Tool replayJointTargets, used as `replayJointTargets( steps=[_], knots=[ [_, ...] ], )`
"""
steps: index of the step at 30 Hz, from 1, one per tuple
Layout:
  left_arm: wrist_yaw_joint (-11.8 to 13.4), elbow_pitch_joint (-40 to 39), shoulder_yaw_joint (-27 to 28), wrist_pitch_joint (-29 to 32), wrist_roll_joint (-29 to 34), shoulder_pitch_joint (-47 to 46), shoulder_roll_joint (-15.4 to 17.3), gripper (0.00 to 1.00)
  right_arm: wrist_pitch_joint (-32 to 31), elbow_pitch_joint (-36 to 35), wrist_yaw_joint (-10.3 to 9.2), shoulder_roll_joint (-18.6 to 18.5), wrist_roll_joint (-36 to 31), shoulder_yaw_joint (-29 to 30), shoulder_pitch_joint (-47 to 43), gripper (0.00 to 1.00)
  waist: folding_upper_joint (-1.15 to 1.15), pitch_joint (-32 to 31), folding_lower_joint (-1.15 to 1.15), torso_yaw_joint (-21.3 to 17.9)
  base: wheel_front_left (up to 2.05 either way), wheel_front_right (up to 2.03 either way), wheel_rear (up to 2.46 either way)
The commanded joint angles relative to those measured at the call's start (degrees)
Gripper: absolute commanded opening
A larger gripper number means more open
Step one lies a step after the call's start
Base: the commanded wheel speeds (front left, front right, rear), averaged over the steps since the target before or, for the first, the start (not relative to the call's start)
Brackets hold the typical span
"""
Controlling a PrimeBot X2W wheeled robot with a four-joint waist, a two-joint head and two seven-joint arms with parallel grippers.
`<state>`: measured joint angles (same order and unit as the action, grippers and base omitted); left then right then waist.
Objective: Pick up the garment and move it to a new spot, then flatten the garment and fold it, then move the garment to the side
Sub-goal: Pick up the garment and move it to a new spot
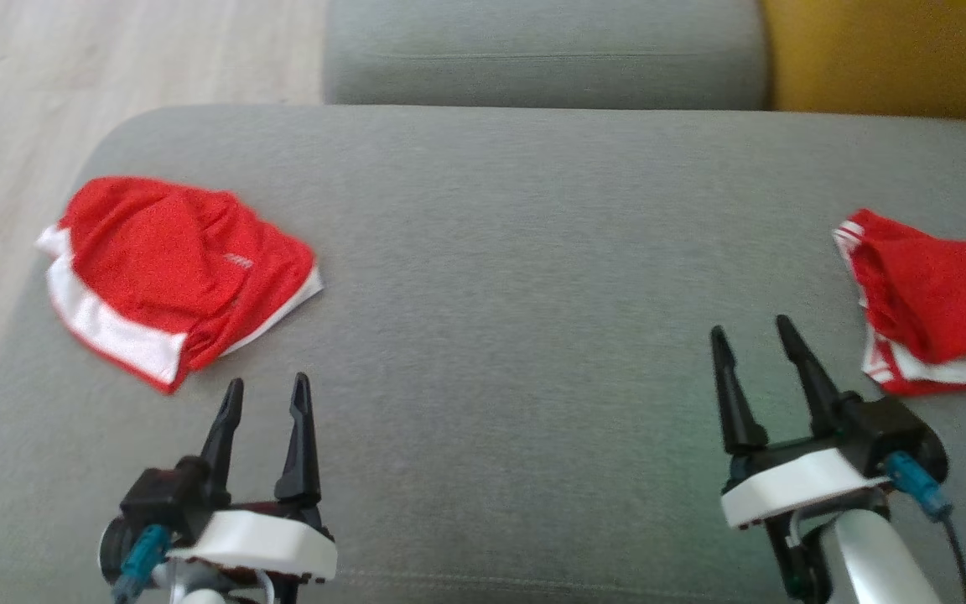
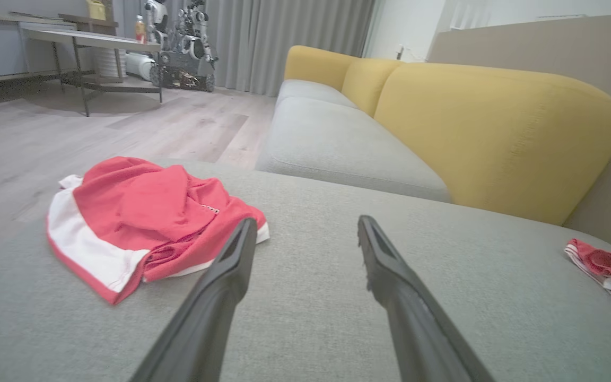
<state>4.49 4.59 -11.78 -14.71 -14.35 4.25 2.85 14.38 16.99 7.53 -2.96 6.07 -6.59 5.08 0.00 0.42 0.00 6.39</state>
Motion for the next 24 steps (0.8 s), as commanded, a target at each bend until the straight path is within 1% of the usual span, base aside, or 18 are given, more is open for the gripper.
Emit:
replayJointTargets(
  steps=[1,6,7,15,19,24],
  knots=[
    [-0.05,-2.25,2.58,-0.29,0.25,-3.04,0.03,1.00,0.62,-1.50,-0.04,-0.09,0.42,-2.14,1.59,1.00,0.00,0.32,0.00,2.92,0.00,0.00,0.00],
    [0.01,-3.02,4.06,-0.29,0.25,-2.81,0.03,1.00,0.62,-1.23,-0.04,-0.83,1.42,-5.05,2.28,1.00,0.00,0.41,0.00,7.77,0.00,0.00,0.00],
    [0.01,-3.02,4.06,-0.29,0.25,-2.81,0.03,1.00,0.62,-1.23,-0.04,-0.83,1.42,-5.05,2.28,1.00,0.00,0.41,0.00,7.77,0.00,0.00,0.00],
    [-0.46,-3.25,6.14,-0.29,0.48,-1.29,0.03,1.00,0.62,-0.22,-0.04,-1.50,3.09,-7.89,2.45,1.00,0.00,-0.37,0.00,13.65,0.00,0.00,0.00],
    [-0.75,-2.73,6.17,-0.29,0.40,-0.72,0.03,1.00,0.62,0.56,-0.04,-1.57,3.60,-9.24,2.13,1.00,0.00,-0.85,0.00,15.50,0.00,0.00,0.00],
    [-0.74,-2.70,6.20,-0.29,0.47,-0.41,0.03,1.00,0.62,0.94,-0.04,-1.33,4.08,-9.73,2.11,1.00,0.00,-1.33,0.00,16.45,0.00,0.00,0.00]
  ],
)
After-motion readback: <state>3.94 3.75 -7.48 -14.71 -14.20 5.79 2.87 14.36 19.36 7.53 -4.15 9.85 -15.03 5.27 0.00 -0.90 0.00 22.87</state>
